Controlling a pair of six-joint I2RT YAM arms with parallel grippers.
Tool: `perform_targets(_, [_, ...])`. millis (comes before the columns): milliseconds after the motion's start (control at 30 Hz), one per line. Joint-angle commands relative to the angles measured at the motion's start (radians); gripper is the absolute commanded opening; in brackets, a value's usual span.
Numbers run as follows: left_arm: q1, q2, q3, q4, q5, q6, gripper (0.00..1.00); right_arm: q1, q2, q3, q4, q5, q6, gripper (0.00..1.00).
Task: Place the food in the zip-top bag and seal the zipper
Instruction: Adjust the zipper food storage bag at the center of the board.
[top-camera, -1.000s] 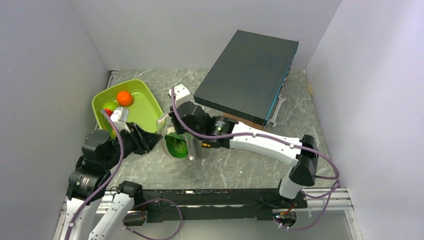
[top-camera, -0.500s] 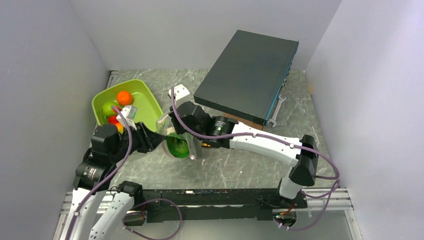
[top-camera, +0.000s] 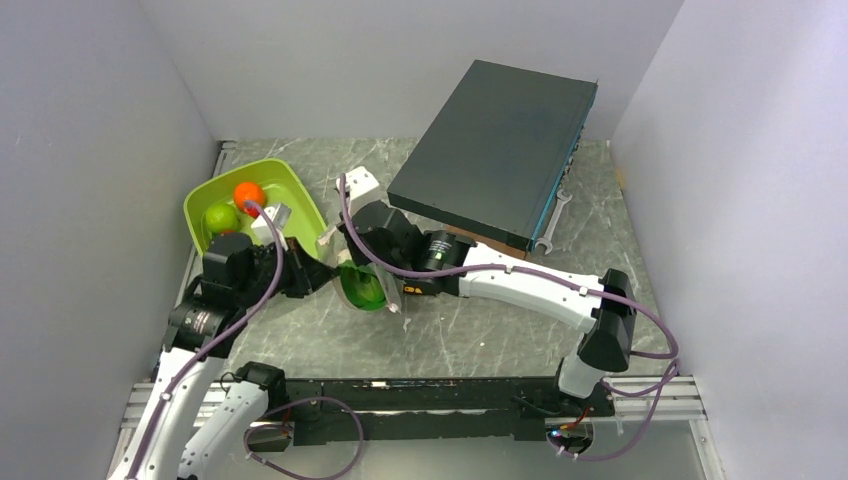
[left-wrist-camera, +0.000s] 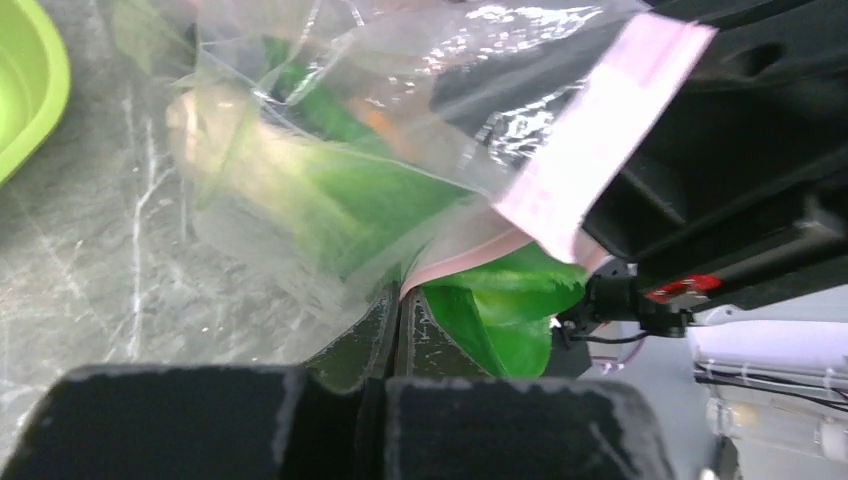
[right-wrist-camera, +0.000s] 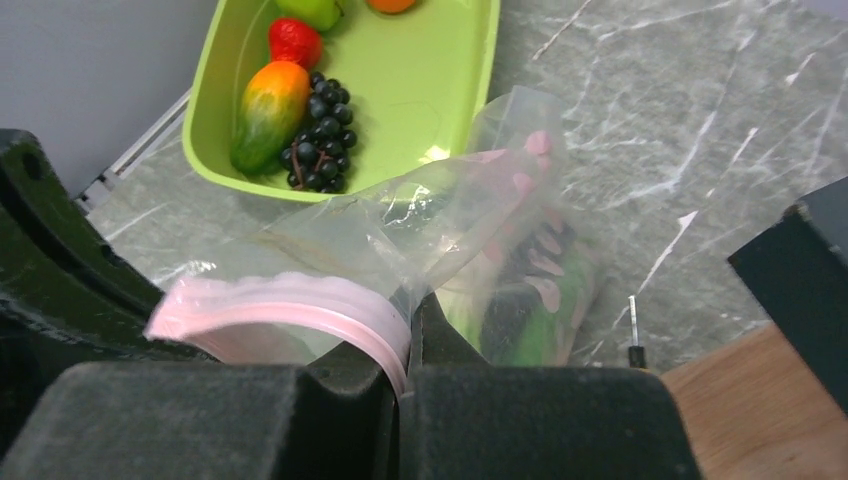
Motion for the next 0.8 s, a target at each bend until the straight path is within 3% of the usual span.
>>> perform_targets(0, [0.001, 0.024, 0.13, 0.119, 0.107, -0.08, 0.0, -0.017, -0.007, 0.11, 0.03, 0.076, -0.096, 0.0])
perform_targets(133, [0.001, 0.016, 0.183, 0.189, 0.157, -0.234, 0.0, -0.003, -0.032, 0.184, -0.037, 0.1, -0.159, 0.0])
perform_targets(267, [0.002, 0.01, 0.151, 0.059, 0.078, -0.253, 0.0, 0.003, -0.049, 0.196, -0.093, 0.02, -0.138, 0.0])
perform_targets(400, [0.006, 0.037, 0.134, 0.029, 0.054, -0.233, 0.0, -0.021, -0.014, 0.116, -0.044, 0.068, -0.181, 0.0])
perform_targets(533, [0.006, 0.077, 0.271, 0.018, 0.128, -0.259, 0.0, -0.006, 0.024, 0.296, -0.268, 0.151, -0.208, 0.0])
perform_targets(567, [0.006, 0.064, 0.29, 0.044, 0.175, -0.281, 0.0, 0.005, -0.001, 0.305, -0.287, 0.126, -0.211, 0.0])
perform_targets(633, [0.006, 0.031, 0.29, 0.043, 0.135, -0.287, 0.0, 0.012, -0.057, 0.254, -0.257, 0.02, -0.185, 0.0])
perform_targets(767, [0.011, 0.058, 0.087, 0.093, 0.065, -0.266, 0.0, -0.061, -0.026, 0.117, -0.184, -0.132, -0.088, 0.0])
